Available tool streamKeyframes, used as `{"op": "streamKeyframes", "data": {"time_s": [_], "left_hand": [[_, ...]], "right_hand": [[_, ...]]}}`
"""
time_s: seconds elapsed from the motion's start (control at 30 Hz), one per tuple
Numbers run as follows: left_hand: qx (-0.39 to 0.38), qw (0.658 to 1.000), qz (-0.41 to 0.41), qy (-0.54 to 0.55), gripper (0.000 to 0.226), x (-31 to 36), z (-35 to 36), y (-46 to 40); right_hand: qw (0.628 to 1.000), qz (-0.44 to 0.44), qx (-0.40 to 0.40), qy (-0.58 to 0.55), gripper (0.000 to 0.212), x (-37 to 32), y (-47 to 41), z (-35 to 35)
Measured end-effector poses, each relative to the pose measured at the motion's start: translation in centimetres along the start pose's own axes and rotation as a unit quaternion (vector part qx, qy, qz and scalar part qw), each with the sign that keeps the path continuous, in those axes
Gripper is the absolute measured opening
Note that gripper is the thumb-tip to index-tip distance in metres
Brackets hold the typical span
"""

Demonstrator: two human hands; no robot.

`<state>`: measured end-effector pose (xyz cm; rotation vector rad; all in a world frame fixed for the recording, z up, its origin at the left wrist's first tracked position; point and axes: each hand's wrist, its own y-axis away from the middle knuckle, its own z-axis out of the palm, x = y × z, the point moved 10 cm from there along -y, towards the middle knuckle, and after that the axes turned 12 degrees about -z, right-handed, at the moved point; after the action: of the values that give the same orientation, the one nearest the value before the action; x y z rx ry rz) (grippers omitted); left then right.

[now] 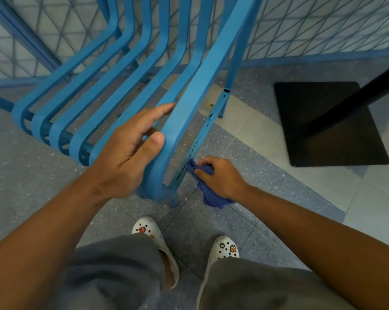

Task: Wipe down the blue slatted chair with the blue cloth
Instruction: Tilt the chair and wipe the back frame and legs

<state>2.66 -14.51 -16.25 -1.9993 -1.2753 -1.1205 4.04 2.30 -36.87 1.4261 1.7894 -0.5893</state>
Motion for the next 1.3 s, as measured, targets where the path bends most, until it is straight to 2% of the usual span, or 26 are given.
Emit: {"op": "streamKeyframes", "data": {"time_s": [0.23,0.4,0.57,0.83,0.97,1.13,1.3], "left_hand": [[0.025,0.998,0.008,-0.057,0.056,1.1,-0.6,0.0],[-0.014,0.986,0.016,-0.164,0.068,2.1,1.1,0.3],[-0.033,0.969,0.055,-0.239,0.065,3.6,1.7,0.1],[-0.057,0.972,0.042,-0.223,0.067,3.6,1.9,-0.2],[-0.056,0.973,0.041,-0.220,0.068,3.7,1.9,-0.2],[-0.069,0.975,0.031,-0.210,0.069,3.6,2.0,-0.3],[-0.090,0.968,0.002,-0.234,0.072,3.5,1.6,-0.6]], "right_hand": [[0.999,-0.025,0.023,-0.003,0.018,-0.4,-1.0,0.7],[0.997,-0.045,-0.004,0.070,0.022,-1.3,-3.5,3.0],[0.988,-0.031,-0.067,0.137,0.026,-1.0,-2.7,5.6],[0.992,-0.023,-0.036,0.117,0.022,-0.7,-2.8,4.4],[0.992,-0.047,-0.052,0.108,0.024,-0.9,-1.9,5.4],[0.992,-0.032,-0.034,0.117,0.023,-0.7,-2.6,4.5],[0.990,-0.043,-0.060,0.121,0.024,-1.0,-2.1,5.0]]}}
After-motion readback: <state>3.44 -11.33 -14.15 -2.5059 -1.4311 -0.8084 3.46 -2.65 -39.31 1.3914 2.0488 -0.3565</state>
